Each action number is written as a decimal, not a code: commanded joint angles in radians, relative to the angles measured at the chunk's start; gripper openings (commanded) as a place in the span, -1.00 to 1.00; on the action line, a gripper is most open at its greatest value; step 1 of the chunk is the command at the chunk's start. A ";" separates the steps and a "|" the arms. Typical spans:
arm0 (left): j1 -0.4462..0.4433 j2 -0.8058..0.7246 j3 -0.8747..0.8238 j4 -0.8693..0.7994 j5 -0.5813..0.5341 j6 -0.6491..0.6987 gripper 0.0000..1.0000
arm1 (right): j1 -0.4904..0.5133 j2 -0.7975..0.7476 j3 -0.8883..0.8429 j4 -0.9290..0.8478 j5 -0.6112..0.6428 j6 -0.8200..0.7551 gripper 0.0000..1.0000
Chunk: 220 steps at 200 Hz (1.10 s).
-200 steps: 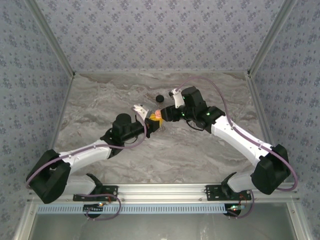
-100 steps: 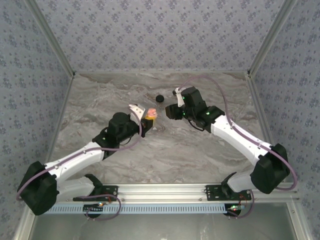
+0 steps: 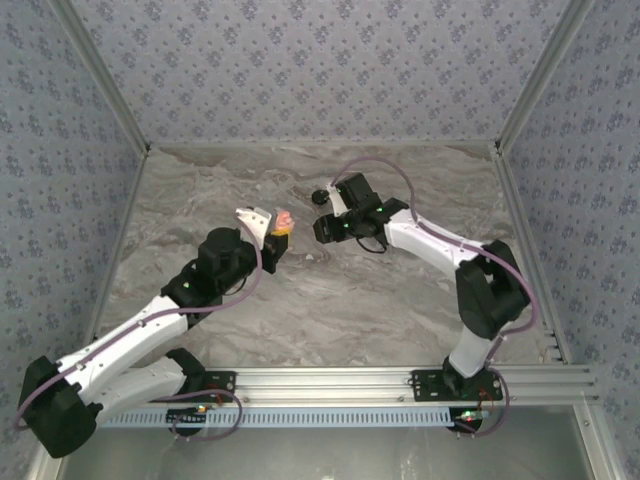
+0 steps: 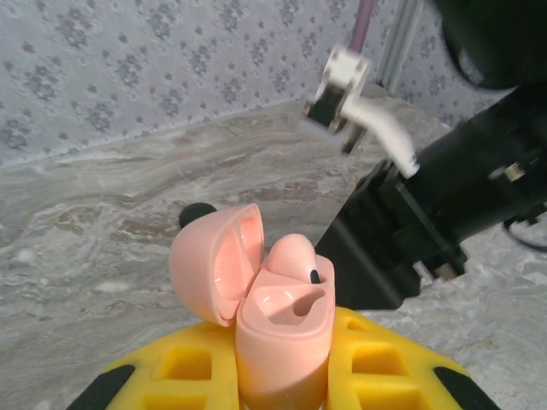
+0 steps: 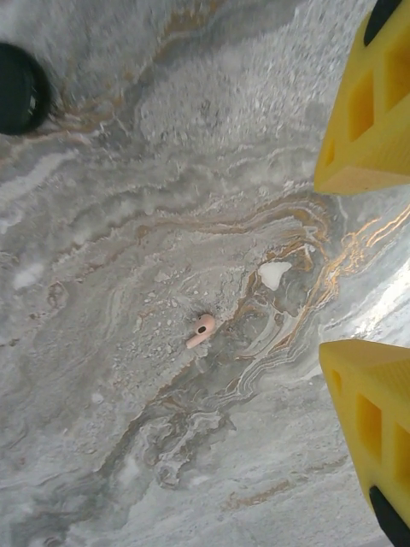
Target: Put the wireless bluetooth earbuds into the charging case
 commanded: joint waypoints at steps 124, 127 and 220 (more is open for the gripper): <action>0.001 -0.114 0.047 -0.137 -0.107 0.005 -0.65 | 0.064 0.424 0.363 -0.122 -0.208 -0.012 -0.24; 0.001 -0.115 0.048 -0.137 -0.108 0.005 -0.65 | 0.065 0.429 0.368 -0.125 -0.210 -0.012 -0.25; 0.001 -0.118 0.049 -0.140 -0.087 0.003 -0.65 | 0.079 0.558 0.505 -0.213 -0.163 -0.005 -0.25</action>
